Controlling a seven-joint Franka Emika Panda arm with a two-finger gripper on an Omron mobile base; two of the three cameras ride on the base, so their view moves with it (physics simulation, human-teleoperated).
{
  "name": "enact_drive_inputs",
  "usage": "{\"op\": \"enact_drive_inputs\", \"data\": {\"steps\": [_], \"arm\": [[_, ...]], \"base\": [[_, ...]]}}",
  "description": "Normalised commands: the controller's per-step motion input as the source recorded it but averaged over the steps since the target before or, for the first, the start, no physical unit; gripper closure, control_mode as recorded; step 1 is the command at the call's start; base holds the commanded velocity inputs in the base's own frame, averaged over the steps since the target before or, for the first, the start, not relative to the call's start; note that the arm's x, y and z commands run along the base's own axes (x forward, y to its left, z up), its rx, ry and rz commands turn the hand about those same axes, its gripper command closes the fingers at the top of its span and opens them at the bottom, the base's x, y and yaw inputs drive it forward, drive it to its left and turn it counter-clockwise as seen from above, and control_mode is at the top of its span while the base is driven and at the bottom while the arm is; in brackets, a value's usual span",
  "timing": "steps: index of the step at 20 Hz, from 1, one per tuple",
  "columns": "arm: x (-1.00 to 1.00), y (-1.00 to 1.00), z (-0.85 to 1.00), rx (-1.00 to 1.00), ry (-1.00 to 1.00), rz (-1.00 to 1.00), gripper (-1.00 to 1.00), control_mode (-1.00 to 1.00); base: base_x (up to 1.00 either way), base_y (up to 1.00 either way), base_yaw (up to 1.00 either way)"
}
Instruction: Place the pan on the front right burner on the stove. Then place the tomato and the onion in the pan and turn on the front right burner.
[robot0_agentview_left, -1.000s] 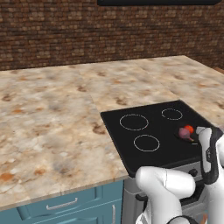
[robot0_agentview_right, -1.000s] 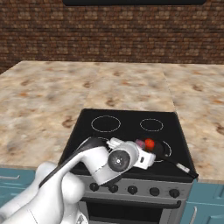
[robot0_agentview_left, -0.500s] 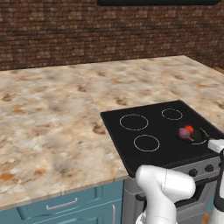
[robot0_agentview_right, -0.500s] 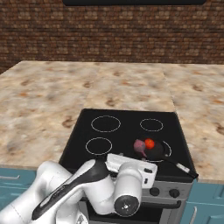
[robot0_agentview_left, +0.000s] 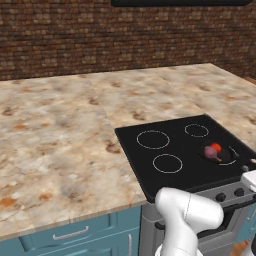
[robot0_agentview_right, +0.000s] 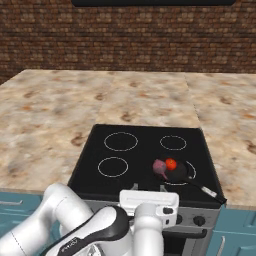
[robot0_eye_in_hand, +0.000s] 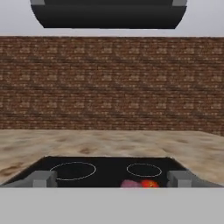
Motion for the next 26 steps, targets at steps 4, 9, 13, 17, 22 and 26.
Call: {"op": "enact_drive_inputs", "data": {"steps": [4,9,13,17,22,26], "arm": [[0.00,0.00,-0.14,-0.10,-0.14,0.04,-1.00,-1.00],[0.00,-0.01,-0.23,-0.09,-0.10,0.04,-1.00,-1.00],[-0.03,0.00,-0.28,-0.10,-0.08,0.02,-1.00,-1.00],[-0.15,0.00,-0.28,-0.11,-0.04,0.00,-1.00,-1.00],[-0.10,0.00,-0.27,-0.11,-0.02,0.00,-1.00,-1.00],[0.00,0.00,-0.26,-0.09,0.00,0.00,-1.00,-1.00]], "base": [[0.00,0.00,0.00],[0.00,0.00,0.00],[0.00,0.00,0.00],[0.00,0.00,0.00],[0.00,0.00,0.00],[0.00,0.00,0.00]]}}
